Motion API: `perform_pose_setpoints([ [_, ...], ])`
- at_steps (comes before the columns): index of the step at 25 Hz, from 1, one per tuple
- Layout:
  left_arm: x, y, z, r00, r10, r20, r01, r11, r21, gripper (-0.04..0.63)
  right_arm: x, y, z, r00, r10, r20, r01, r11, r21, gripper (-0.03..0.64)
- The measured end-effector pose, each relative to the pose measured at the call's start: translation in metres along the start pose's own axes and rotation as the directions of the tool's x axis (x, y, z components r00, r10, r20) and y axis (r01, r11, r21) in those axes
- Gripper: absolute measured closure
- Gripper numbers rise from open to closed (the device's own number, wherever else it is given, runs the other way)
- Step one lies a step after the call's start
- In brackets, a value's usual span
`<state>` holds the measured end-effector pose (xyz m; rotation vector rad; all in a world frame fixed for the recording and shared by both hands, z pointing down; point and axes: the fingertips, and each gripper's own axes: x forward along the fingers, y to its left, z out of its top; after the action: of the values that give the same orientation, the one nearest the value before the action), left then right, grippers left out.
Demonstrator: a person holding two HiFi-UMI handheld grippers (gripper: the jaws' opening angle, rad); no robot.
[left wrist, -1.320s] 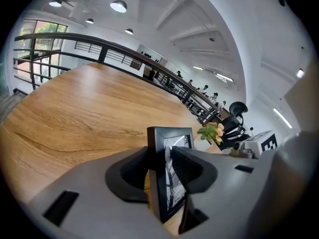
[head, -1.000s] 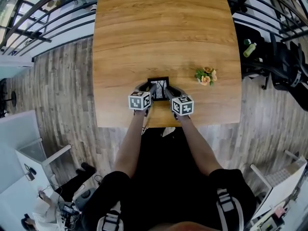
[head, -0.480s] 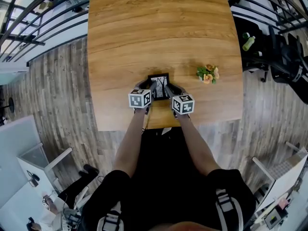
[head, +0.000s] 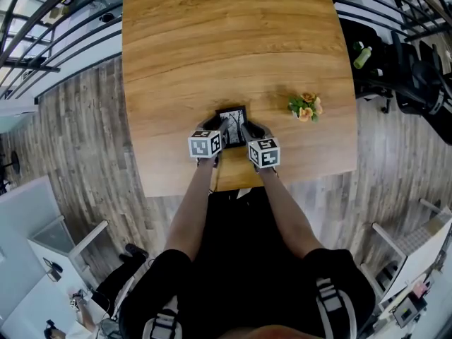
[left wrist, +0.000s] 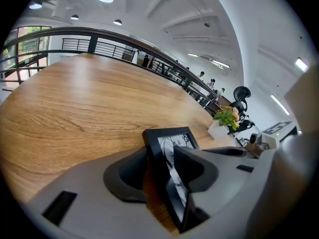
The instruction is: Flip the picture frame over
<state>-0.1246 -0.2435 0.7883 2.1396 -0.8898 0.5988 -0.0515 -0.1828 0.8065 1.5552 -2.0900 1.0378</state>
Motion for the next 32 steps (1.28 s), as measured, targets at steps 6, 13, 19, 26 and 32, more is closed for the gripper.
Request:
perform_pose_setpoints([
  [6,0.0056,0.0006,-0.0022,1.000,0.015,-0.014,-0.015,0.999,0.038,0.417,0.0021,-0.0038,-0.0017,0.999,-0.045,-0.018,0.045,0.999,-0.021,0.512],
  [13,0.0080,0.0009,-0.0012,1.000,0.020,-0.019,-0.019,0.997,0.071,0.414,0.0054,-0.0051,-0.0012,0.997,-0.066,-0.026,0.065,0.997,-0.035,0.512],
  [19,0.0092,0.0046,-0.0038,0.991,0.133,-0.027,-0.123,0.965,0.231,0.405,0.0061,-0.0051,-0.0026,0.996,-0.078,-0.033,0.077,0.996,-0.040,0.517],
  [26,0.0099,0.0059,-0.0038,0.993,0.119,-0.024,-0.110,0.966,0.235,0.405,0.0065,-0.0046,-0.0017,0.996,-0.079,-0.032,0.078,0.996,-0.050,0.517],
  [32,0.0010,0.0050,0.0041,0.993,0.117,0.025,-0.120,0.963,0.241,0.407,0.0045,-0.0048,0.0016,1.000,-0.022,-0.021,0.021,0.999,-0.048,0.520],
])
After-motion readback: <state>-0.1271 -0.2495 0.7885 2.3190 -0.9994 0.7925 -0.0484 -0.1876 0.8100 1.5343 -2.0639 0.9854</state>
